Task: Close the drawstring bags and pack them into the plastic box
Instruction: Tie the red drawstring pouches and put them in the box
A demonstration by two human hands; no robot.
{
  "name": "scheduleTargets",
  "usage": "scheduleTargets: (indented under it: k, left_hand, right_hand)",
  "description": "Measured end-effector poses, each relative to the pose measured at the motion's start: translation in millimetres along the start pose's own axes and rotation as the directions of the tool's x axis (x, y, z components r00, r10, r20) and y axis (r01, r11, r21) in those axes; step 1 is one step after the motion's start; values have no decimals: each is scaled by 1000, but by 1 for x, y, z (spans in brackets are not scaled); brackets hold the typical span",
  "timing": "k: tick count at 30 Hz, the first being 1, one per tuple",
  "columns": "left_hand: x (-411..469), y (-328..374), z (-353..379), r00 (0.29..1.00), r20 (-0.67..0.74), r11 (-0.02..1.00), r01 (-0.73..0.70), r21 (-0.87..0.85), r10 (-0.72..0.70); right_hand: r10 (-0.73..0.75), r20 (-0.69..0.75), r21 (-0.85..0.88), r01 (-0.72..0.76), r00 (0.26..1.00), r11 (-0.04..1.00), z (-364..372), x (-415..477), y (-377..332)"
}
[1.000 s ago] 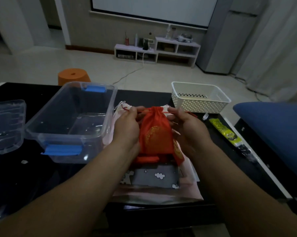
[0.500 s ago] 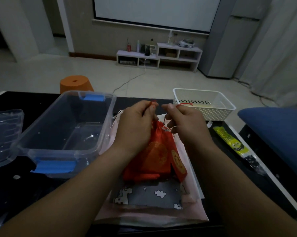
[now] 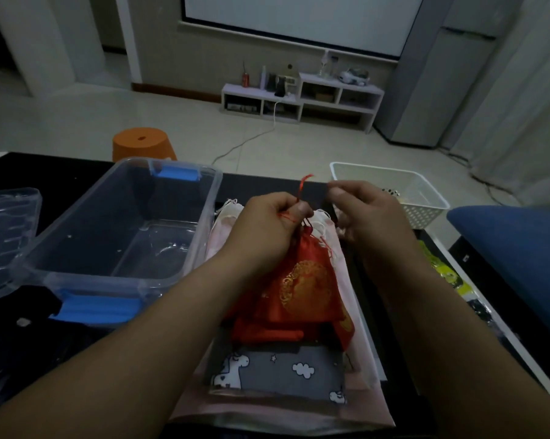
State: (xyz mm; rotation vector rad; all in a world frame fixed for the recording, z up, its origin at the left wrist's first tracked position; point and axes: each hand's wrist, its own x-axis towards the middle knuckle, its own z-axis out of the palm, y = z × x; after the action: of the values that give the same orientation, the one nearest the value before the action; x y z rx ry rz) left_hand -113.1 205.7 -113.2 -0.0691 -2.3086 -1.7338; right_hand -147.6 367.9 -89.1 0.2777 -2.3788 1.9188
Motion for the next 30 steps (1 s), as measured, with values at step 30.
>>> scheduleTargets:
  k: [30]
  left_hand:
    - [-8, -17, -1, 993, 59, 952, 77, 298, -99]
  right_hand:
    - [95, 100, 98, -105, 991, 990, 20, -20, 29]
